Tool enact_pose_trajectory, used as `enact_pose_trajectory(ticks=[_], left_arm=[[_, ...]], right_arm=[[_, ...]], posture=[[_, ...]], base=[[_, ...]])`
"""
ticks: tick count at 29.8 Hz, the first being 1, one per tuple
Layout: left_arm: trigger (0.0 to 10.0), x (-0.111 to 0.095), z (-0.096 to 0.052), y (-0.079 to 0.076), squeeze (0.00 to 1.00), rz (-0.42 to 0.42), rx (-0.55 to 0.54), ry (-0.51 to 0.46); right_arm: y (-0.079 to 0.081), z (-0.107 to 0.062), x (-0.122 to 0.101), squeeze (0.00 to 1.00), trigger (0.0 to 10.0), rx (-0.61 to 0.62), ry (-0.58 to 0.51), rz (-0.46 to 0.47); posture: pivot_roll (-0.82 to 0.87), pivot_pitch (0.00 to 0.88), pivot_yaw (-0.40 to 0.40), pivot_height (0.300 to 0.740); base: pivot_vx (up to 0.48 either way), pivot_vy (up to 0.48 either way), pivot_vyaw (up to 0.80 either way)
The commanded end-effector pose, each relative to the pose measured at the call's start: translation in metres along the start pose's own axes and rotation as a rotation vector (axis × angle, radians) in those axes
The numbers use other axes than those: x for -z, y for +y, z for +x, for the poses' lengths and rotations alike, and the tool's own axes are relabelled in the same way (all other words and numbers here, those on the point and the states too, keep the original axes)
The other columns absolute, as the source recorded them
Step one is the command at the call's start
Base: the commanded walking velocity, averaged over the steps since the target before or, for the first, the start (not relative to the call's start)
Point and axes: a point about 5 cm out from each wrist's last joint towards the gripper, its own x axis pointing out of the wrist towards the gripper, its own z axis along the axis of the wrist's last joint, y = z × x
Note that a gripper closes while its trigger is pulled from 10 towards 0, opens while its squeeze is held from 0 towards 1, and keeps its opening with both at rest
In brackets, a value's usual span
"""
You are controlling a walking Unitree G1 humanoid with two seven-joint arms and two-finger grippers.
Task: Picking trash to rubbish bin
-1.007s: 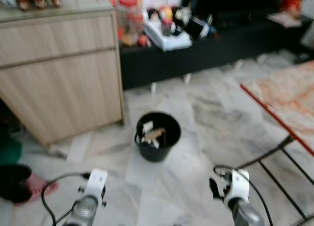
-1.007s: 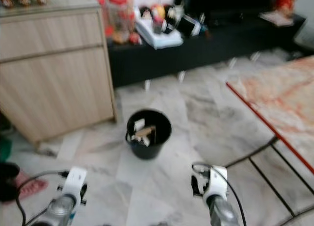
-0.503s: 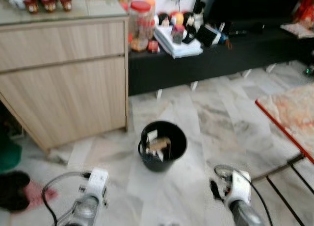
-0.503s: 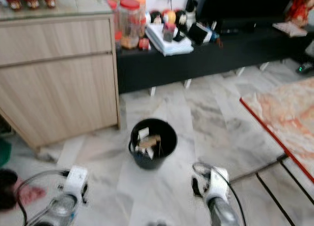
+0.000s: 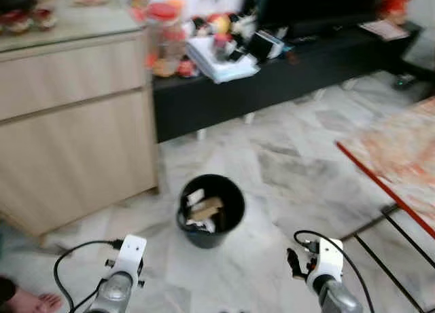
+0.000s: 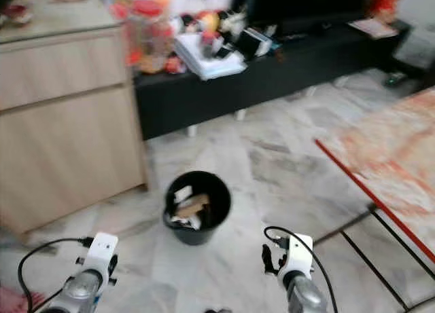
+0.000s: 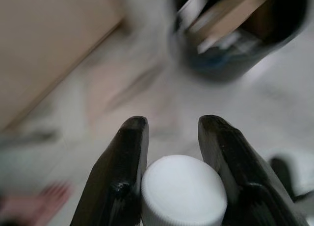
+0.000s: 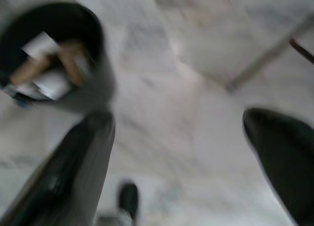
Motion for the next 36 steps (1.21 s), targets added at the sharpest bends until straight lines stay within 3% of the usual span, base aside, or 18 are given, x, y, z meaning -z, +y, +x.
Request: enact_pose_trajectory(ticks=[1, 31, 36], left_arm=[[10.0, 0.010, -0.003, 0.004, 0.00, 0.020, -0.003, 0.031], [10.0, 0.008, -0.002, 0.004, 0.00, 0.018, -0.003, 0.027], [10.0, 0.007, -0.002, 0.004, 0.00, 0.020, -0.004, 0.024]], right_arm=[[0.004, 0.003, -0.008, 0.00, 10.0, -0.007, -0.029, 0.013], [0.006, 0.003, -0.009, 0.00, 10.0, -0.025, -0.041, 0.010], [0.007, 0.004, -0.018, 0.00, 10.0, -0.054, -0.075, -0.046]], posture=[[0.10, 0.131, -0.151, 0.740], [0.10, 0.135, -0.152, 0.740], [0.11, 0.134, -0.152, 0.740]], base=[[0.352, 0.000, 0.00], [0.354, 0.000, 0.09], [0.354, 0.000, 0.00]])
